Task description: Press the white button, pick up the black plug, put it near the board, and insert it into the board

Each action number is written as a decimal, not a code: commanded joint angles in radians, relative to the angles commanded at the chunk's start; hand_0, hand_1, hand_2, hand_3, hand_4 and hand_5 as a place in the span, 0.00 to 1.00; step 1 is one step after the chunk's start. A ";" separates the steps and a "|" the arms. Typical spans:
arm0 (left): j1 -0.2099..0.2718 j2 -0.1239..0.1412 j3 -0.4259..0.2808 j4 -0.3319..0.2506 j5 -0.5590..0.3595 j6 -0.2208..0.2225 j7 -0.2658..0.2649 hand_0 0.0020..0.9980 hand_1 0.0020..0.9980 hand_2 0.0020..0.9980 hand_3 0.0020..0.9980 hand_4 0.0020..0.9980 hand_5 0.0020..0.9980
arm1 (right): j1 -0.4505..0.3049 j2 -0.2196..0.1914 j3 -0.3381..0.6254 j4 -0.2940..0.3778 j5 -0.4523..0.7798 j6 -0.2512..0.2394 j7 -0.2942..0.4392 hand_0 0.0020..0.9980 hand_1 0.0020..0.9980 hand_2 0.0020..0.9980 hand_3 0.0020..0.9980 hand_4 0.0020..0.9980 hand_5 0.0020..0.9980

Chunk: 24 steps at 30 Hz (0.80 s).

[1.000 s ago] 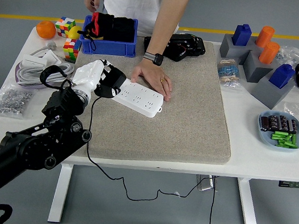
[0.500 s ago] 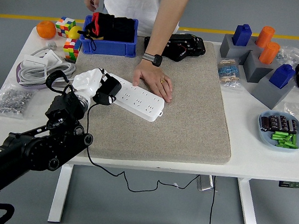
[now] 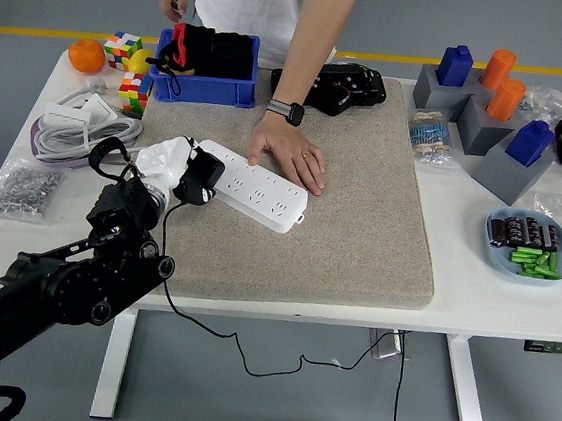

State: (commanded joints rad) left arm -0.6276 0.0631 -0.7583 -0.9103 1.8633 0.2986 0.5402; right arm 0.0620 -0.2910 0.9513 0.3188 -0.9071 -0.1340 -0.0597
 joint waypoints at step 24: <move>0.019 0.007 -0.038 -0.060 -0.012 -0.052 0.028 0.93 1.00 1.00 1.00 0.92 0.12 | -0.004 0.008 0.015 0.000 -0.003 0.000 0.000 0.82 0.66 0.65 0.62 0.76 0.49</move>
State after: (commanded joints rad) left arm -0.6084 0.0697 -0.7962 -0.9702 1.8510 0.2461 0.5682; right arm 0.0579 -0.2834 0.9662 0.3191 -0.9098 -0.1342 -0.0599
